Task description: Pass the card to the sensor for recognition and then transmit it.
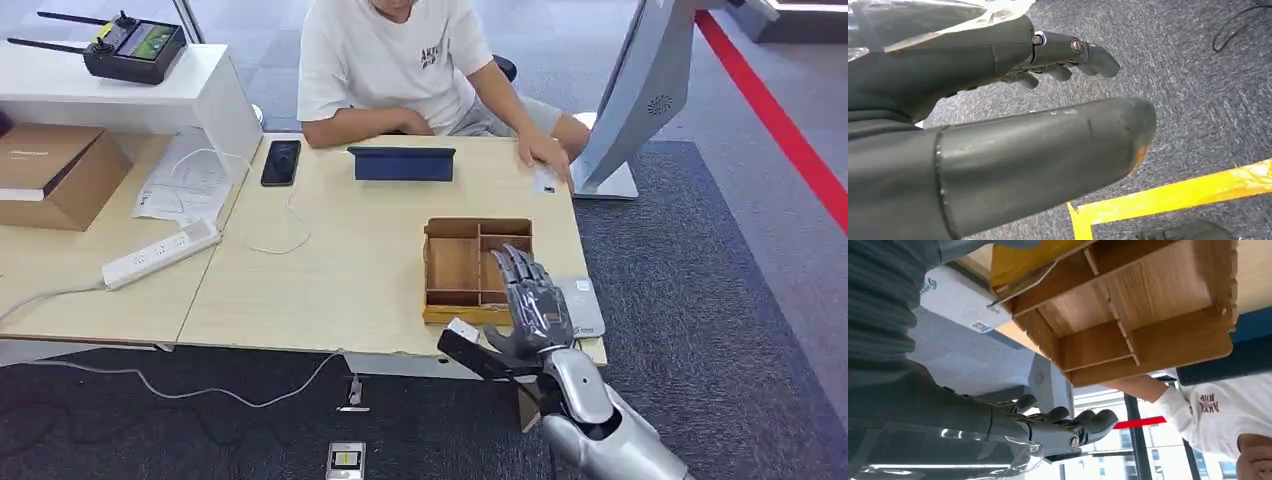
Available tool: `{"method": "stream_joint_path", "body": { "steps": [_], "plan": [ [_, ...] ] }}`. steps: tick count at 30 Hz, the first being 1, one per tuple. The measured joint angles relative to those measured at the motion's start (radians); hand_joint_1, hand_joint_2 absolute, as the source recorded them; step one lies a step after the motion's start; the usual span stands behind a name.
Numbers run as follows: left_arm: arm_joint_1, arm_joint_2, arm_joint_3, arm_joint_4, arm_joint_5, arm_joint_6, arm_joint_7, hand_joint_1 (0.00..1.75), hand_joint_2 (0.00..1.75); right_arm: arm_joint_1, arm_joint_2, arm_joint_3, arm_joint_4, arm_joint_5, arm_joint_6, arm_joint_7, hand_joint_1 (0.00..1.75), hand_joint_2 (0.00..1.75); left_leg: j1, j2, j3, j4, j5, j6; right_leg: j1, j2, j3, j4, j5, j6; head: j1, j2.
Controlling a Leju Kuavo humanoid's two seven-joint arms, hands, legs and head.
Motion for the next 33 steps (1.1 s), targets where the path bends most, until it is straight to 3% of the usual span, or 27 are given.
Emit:
{"method": "stream_joint_path", "body": {
  "steps": [14,25,33],
  "plan": [
    [0.001,-0.001,0.000,0.000,0.006,0.003,0.012,0.00,0.00,-0.033,0.046,0.009,0.159,-0.013,-0.014,-0.027,0.00,1.75,0.000,0.000,0.000,0.000,0.000,0.000,0.000,0.000,0.000,0.000,0.000,0.000,0.000,0.000],
    [0.001,-0.001,0.000,0.000,0.006,0.003,0.005,0.00,0.00,-0.040,0.053,0.014,0.219,-0.040,-0.120,-0.026,0.00,1.75,0.000,0.000,0.000,0.000,0.000,0.000,0.000,0.000,0.000,0.000,0.000,0.000,0.000,0.000],
    [0.002,-0.001,0.000,0.000,0.006,0.002,0.006,0.00,0.00,-0.042,0.038,0.013,0.248,-0.045,-0.148,-0.011,0.00,1.75,0.000,0.000,0.000,0.000,0.000,0.000,0.000,0.000,0.000,0.000,0.000,0.000,0.000,0.000]
  ]
}}
